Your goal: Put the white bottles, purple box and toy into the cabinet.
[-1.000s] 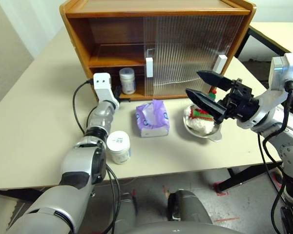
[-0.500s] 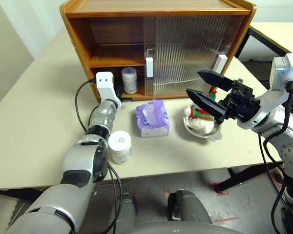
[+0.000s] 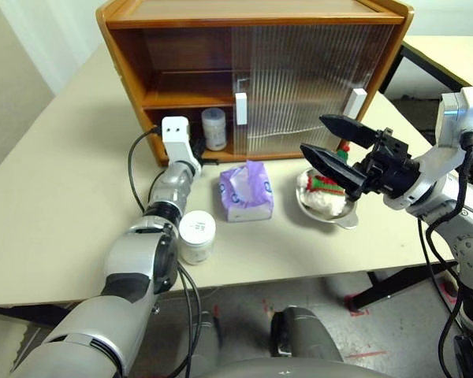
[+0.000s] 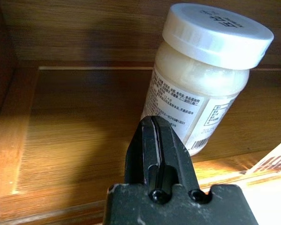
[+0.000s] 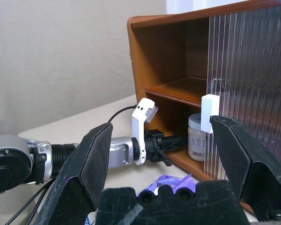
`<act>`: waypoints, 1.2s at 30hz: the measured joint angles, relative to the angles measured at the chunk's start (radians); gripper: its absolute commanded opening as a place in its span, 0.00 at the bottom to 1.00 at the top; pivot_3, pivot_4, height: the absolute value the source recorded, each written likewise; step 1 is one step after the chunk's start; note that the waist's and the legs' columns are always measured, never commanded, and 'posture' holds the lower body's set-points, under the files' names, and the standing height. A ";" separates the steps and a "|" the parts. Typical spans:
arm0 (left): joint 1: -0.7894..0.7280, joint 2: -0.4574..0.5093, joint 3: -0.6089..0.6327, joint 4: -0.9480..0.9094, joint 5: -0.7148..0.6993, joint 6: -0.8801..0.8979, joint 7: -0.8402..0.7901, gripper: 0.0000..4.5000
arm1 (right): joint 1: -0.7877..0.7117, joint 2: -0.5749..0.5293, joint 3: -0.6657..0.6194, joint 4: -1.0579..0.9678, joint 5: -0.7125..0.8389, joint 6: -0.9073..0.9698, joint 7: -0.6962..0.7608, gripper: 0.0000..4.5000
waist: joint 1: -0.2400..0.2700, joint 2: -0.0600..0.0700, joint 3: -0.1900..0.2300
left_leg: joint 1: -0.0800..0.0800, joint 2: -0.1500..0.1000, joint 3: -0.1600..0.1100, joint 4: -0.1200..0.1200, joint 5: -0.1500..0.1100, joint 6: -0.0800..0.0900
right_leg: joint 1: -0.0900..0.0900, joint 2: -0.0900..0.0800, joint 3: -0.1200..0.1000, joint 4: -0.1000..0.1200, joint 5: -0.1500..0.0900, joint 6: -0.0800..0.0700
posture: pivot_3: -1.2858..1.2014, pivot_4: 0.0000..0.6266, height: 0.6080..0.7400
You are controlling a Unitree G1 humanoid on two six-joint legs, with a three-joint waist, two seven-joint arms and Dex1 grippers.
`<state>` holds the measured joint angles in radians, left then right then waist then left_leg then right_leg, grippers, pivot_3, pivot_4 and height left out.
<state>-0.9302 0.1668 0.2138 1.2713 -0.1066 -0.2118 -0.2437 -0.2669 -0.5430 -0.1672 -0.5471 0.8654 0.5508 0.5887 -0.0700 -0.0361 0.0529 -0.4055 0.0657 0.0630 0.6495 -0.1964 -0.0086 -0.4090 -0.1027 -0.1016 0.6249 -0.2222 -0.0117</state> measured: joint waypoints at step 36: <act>0.021 0.039 0.023 -0.041 -0.005 -0.024 -0.054 0.00 | -0.003 0.001 -0.001 0.000 -0.002 0.001 0.004 1.00 | -0.022 0.000 0.000 | 0.000 0.000 -0.001 -0.001 0.000 0.000 | 0.000 0.000 0.000 0.000 0.000 0.000 | 0.46 0.00 1.00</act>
<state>-0.9097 0.2058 0.2365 1.2305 -0.1115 -0.2360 -0.2974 -0.2704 -0.5422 -0.1684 -0.5471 0.8632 0.5515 0.5929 -0.0919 -0.0361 0.0529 -0.4055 0.0656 0.0625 0.6489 -0.1964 -0.0086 -0.4090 -0.1030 -0.1018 0.6248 -0.2222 -0.0117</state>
